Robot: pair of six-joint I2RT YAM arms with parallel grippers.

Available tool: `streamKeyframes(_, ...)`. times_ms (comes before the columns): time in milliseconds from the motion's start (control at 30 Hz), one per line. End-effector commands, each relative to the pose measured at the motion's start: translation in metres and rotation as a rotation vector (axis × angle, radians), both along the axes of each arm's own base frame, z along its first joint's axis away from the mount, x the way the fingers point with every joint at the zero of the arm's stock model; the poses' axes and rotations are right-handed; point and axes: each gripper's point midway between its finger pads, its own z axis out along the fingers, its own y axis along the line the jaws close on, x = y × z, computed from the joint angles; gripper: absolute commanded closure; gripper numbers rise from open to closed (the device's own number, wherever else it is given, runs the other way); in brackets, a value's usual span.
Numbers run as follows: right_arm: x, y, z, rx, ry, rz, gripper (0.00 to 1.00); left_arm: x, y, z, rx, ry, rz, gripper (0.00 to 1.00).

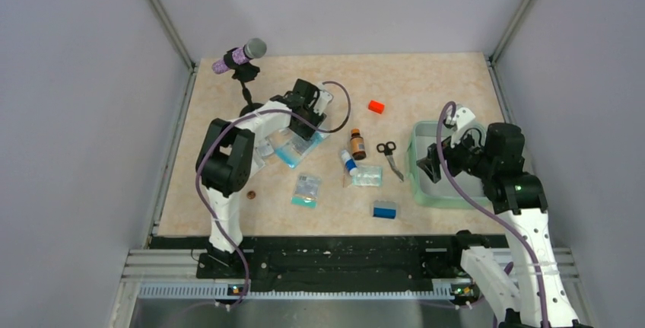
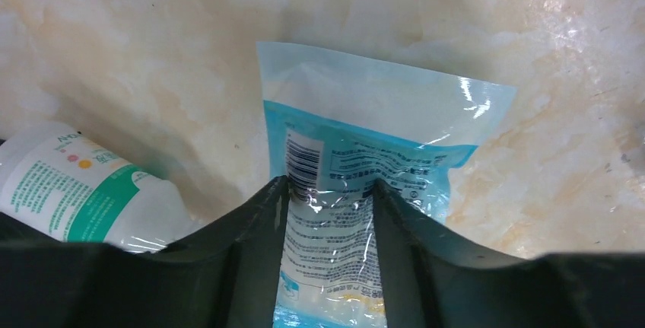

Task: Organize the medicine kit

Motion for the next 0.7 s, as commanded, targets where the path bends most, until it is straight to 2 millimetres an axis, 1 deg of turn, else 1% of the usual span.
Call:
streamKeyframes(0,-0.001,0.001,-0.004,0.002,0.0,0.007,0.2,0.003,-0.004,-0.002,0.003,0.021,-0.002,0.56)
streamKeyframes(33,-0.001,0.0,-0.005,0.0,0.0,0.004,0.2,0.002,-0.004,-0.002,0.001,0.025,-0.004,0.63)
streamKeyframes(133,-0.002,-0.001,-0.007,-0.009,-0.004,0.002,0.2,-0.005,-0.01,0.005,-0.044,0.045,-0.019,0.83)
streamKeyframes(200,-0.003,-0.002,-0.009,-0.011,-0.004,0.004,0.2,-0.013,-0.015,0.015,-0.081,0.051,-0.031,0.93)
streamKeyframes(267,-0.005,0.002,-0.013,-0.002,0.002,0.024,0.2,-0.023,-0.02,0.031,-0.132,0.053,-0.048,0.99)
streamKeyframes(333,-0.006,0.007,-0.017,0.02,0.013,0.048,0.2,-0.034,-0.025,0.05,-0.188,0.05,-0.063,1.0)
streamKeyframes(400,-0.005,0.013,-0.018,0.049,0.017,0.075,0.2,-0.047,-0.031,0.077,-0.263,0.039,-0.074,1.0)
streamKeyframes(500,0.004,0.022,-0.008,0.118,-0.009,0.079,0.2,-0.072,-0.046,0.114,-0.41,0.04,-0.116,1.0)
streamKeyframes(567,0.013,0.027,0.004,0.189,-0.02,0.06,0.18,-0.081,-0.05,0.134,-0.488,0.028,-0.086,1.0)
streamKeyframes(667,0.029,0.036,0.018,0.301,-0.009,0.032,0.17,-0.095,-0.053,0.154,-0.586,-0.003,-0.057,1.0)
